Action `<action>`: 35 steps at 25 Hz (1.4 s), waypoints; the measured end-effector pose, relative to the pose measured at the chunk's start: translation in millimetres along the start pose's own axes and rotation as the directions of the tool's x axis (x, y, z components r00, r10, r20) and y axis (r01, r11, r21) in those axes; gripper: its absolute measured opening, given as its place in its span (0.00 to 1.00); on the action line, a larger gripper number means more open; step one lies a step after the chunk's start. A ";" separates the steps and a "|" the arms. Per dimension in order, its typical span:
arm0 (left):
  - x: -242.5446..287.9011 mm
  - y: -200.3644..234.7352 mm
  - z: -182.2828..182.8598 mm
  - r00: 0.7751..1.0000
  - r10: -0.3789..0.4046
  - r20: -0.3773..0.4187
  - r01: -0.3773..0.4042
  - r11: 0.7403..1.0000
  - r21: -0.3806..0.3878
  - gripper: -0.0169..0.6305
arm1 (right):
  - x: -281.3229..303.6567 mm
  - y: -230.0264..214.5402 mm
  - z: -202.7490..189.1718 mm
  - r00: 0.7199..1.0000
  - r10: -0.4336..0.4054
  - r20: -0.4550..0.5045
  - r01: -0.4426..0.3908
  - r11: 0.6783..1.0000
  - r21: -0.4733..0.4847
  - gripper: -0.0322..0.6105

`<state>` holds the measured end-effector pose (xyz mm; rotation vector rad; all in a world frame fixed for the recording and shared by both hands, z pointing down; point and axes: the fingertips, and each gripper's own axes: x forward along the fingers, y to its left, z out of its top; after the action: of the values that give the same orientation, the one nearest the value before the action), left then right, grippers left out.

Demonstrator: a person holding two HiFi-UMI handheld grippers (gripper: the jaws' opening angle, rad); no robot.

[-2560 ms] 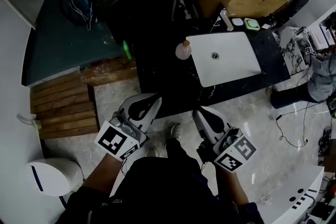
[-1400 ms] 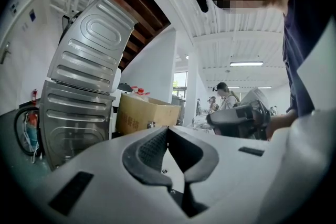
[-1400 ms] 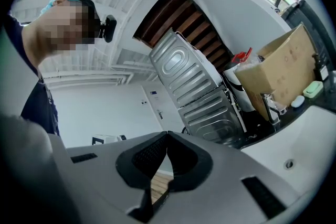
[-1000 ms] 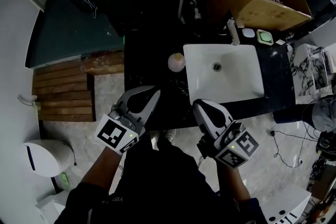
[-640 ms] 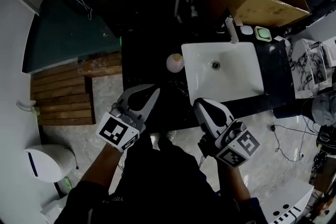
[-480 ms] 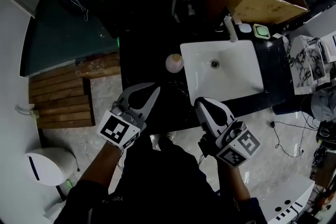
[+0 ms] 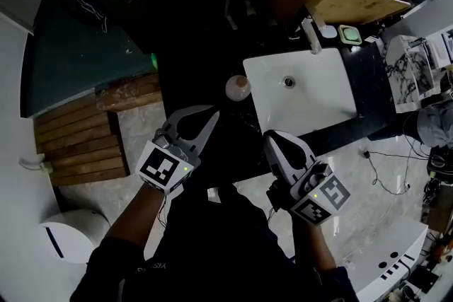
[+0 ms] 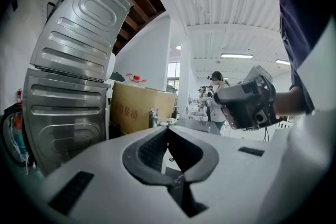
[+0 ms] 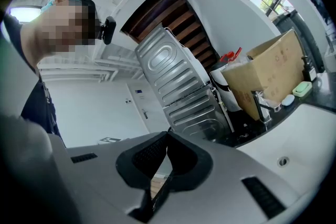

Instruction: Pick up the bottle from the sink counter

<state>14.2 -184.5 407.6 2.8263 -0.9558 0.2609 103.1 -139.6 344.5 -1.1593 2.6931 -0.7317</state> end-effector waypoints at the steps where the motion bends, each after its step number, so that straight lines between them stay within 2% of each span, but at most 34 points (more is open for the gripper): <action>1: 2.1 3.7 2.3 1.000 -0.006 0.024 0.006 1.000 0.000 0.04 | 2.3 0.0 -0.5 1.000 -0.008 0.001 0.008 1.000 0.002 0.09; 2: 4.2 6.9 3.7 0.999 -0.013 0.036 0.013 1.000 0.002 0.04 | 4.1 -0.3 -1.0 1.000 -0.016 0.001 0.016 1.000 0.003 0.09; 5: 9.9 14.4 1.1 0.999 -0.042 0.002 0.042 0.999 -0.001 0.04 | 8.1 -2.9 -1.0 0.999 -0.040 0.004 0.040 0.999 0.006 0.09; 13: 32.0 24.2 3.7 0.993 -0.116 0.022 0.116 0.993 0.004 0.04 | 15.8 -16.7 -7.8 0.995 -0.098 -0.007 0.098 0.995 0.016 0.09; 18: 47.2 28.9 10.0 0.986 -0.140 0.093 0.139 0.990 0.022 0.04 | 18.8 -21.7 -11.4 0.993 -0.115 -0.014 0.116 0.993 0.028 0.09; 23: 57.9 34.3 8.8 0.981 -0.163 0.107 0.161 0.986 0.031 0.04 | 20.1 -28.9 -13.0 0.990 -0.137 -0.025 0.138 0.990 0.032 0.09; 35: 74.5 41.1 -5.8 0.977 -0.198 0.075 0.191 0.977 0.089 0.05 | 24.8 -39.8 -20.0 0.988 -0.154 -0.031 0.155 0.987 0.045 0.09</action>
<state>46.7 -259.5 432.3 3.0003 -0.6889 0.1625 106.0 -173.0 382.9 -1.3678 2.6145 -0.8340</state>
